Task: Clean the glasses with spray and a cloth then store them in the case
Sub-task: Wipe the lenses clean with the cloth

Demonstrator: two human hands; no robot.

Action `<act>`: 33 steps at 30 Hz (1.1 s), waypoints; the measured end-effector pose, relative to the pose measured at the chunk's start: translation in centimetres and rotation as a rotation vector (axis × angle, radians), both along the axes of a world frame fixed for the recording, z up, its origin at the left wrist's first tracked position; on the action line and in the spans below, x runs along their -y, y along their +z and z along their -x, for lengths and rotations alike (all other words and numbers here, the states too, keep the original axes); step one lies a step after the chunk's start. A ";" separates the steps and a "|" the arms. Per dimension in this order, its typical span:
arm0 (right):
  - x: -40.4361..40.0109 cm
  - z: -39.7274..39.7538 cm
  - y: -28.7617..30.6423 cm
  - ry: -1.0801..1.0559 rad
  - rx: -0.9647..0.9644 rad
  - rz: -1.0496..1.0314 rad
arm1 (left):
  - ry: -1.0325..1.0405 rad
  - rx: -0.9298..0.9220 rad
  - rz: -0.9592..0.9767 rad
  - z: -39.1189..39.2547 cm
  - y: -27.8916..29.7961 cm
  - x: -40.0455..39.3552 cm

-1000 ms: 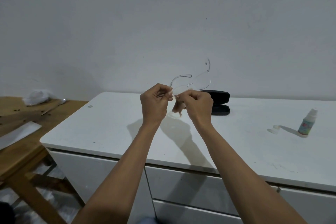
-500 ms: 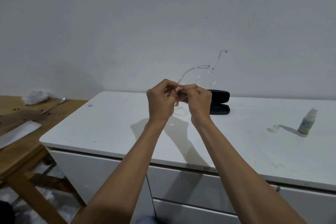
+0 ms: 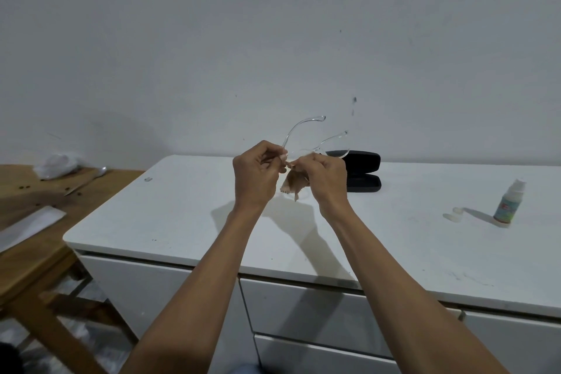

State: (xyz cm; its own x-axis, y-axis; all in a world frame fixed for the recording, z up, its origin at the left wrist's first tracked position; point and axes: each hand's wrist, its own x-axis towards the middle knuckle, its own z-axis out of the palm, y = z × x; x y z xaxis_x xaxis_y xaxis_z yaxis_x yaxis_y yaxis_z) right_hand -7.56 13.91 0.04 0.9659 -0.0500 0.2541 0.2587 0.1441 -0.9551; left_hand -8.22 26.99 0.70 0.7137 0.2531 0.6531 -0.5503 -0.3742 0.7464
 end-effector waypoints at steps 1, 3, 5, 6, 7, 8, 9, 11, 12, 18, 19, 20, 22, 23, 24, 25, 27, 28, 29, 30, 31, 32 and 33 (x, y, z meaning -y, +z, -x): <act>-0.1 0.0 -0.1 -0.012 -0.005 -0.003 | 0.001 -0.002 -0.009 0.1 0.0 0.0; -0.3 0.4 0.0 -0.045 -0.004 -0.015 | 0.001 -0.007 -0.013 0.1 -0.1 0.1; -0.4 0.7 0.0 -0.120 0.002 -0.024 | 0.011 -0.007 -0.007 0.1 -0.2 0.0; -0.4 0.8 0.0 -0.167 0.008 -0.029 | 0.017 -0.006 -0.003 0.1 -0.3 -0.1; -0.4 0.9 -0.1 -0.203 0.011 -0.038 | 0.023 -0.006 0.000 0.0 -0.3 -0.2; -0.4 1.0 -0.1 -0.223 0.014 -0.059 | 0.025 -0.007 0.000 0.0 -0.3 -0.3; -0.5 1.0 -0.1 -0.237 0.015 -0.082 | 0.025 -0.008 -0.001 0.1 -0.3 -0.3; -0.7 0.8 -0.1 -0.268 0.016 -0.117 | 0.026 -0.004 0.000 0.3 -0.4 -0.2; -0.8 0.7 -0.1 -0.284 0.015 -0.121 | 0.028 0.000 0.000 0.3 -0.5 -0.1; -1.8 0.2 -0.2 -0.383 0.054 -0.043 | 0.041 0.025 -0.013 0.7 -0.6 0.9; -1.8 0.2 -0.1 -0.385 0.063 -0.033 | 0.049 0.029 -0.008 0.7 -0.6 0.9; -1.9 0.1 -0.1 -0.382 0.065 -0.021 | 0.053 0.031 0.000 0.7 -0.6 0.9; -1.7 0.0 0.1 -0.337 0.066 -0.001 | 0.046 0.036 0.012 0.5 -0.6 0.9; -1.7 0.1 0.1 -0.297 0.065 0.000 | 0.039 0.038 0.019 0.5 -0.6 0.9; -1.7 0.2 0.1 -0.256 0.064 -0.004 | 0.034 0.040 0.025 0.5 -0.6 0.9; -1.7 0.3 0.1 -0.226 0.064 -0.006 | 0.036 0.040 0.030 0.5 -0.6 1.0; -1.5 0.5 0.1 -0.185 0.053 0.001 | 0.048 0.043 0.032 0.4 -0.7 1.0; -1.2 0.6 0.2 -0.155 0.041 0.002 | 0.050 0.037 0.033 0.3 -0.8 0.8; -1.0 0.6 0.2 -0.120 0.029 0.000 | 0.053 0.029 0.034 0.2 -0.9 0.6; -0.9 0.6 0.2 -0.096 0.025 0.008 | 0.054 0.020 0.039 0.1 -1.0 0.4; -0.8 0.7 0.2 -0.093 0.024 0.028 | 0.053 0.013 0.047 0.0 -1.1 0.1; -0.8 0.7 0.0 -0.109 0.019 0.046 | 0.050 0.010 0.054 -0.1 -1.1 0.0; -0.9 0.8 -0.1 -0.128 0.012 0.051 | 0.050 0.009 0.055 -0.1 -1.1 -0.1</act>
State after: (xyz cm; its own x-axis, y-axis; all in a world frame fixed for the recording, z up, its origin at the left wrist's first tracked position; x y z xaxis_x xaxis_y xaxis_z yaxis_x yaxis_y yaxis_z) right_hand -8.34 14.84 -0.07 0.9493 -0.1596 0.2709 0.2834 0.0608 -0.9571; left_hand -8.07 27.11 -0.40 0.6936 0.3237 0.6435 -0.5389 -0.3597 0.7617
